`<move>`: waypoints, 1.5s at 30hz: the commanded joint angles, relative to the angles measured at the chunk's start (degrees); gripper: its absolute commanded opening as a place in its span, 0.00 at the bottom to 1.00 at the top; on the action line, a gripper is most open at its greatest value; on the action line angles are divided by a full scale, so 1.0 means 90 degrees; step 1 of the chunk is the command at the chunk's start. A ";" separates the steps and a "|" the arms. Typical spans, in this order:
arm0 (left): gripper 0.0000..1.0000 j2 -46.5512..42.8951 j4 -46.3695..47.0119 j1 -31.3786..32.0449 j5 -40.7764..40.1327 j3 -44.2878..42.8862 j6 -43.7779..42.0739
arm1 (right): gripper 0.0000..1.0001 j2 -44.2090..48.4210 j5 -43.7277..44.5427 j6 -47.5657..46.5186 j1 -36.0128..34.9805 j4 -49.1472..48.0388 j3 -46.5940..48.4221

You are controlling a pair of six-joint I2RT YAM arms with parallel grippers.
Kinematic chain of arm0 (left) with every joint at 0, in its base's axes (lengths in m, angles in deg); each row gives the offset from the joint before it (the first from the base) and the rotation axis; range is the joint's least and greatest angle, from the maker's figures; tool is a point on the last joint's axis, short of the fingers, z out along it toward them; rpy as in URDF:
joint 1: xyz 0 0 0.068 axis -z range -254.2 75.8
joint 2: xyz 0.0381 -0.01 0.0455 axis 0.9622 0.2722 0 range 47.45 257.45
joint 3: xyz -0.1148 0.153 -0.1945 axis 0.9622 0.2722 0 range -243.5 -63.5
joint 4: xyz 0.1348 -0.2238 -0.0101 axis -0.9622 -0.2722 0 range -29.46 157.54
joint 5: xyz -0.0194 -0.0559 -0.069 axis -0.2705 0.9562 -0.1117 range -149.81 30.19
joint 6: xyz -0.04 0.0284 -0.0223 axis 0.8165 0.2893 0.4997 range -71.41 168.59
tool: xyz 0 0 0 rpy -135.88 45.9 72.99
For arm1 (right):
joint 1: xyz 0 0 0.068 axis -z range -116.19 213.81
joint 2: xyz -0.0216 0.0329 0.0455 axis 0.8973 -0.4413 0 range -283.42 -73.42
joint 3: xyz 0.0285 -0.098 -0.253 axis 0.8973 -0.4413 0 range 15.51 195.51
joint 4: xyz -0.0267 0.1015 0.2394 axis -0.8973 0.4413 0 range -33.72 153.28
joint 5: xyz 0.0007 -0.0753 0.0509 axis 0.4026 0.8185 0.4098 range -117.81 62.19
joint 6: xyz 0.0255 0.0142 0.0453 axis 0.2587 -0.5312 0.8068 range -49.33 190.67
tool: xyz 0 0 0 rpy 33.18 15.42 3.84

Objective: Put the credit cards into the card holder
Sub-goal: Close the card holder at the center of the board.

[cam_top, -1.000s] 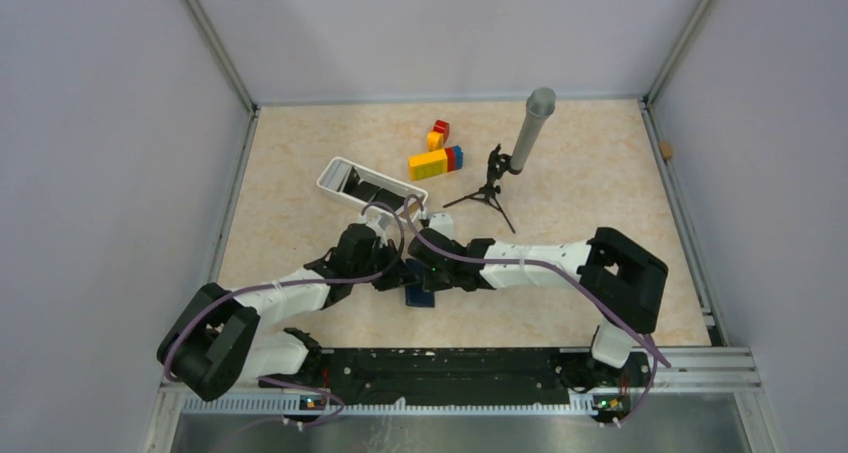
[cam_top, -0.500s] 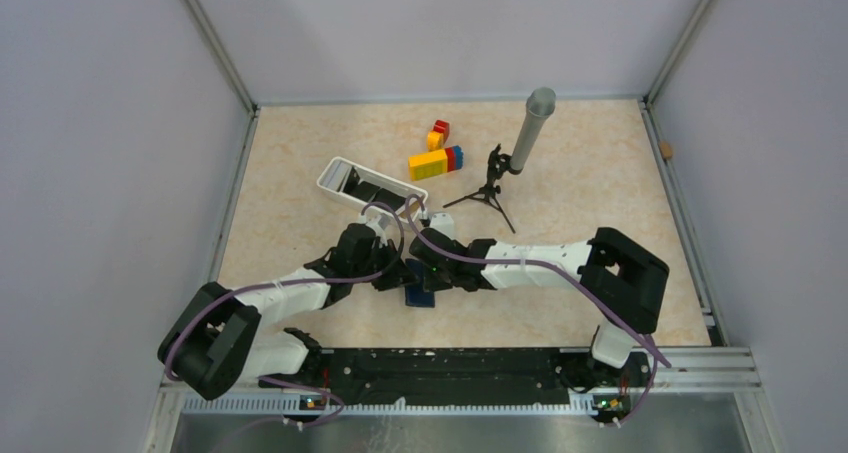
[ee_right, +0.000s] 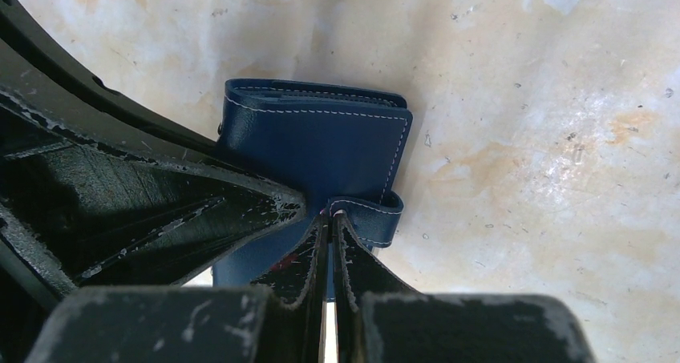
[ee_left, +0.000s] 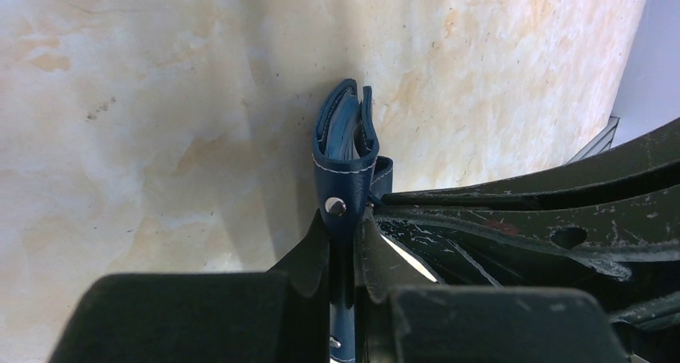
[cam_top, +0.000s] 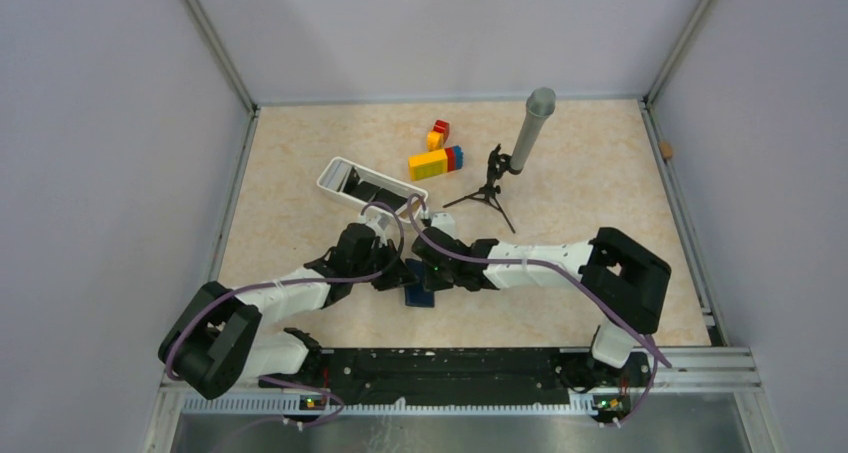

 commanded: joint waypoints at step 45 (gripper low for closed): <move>0.00 0.0102 -0.0329 -0.0250 -0.0379 -0.0075 -0.0590 | 0.00 0.0467 -0.0151 0.0321 0.0005 -0.0944 -0.0352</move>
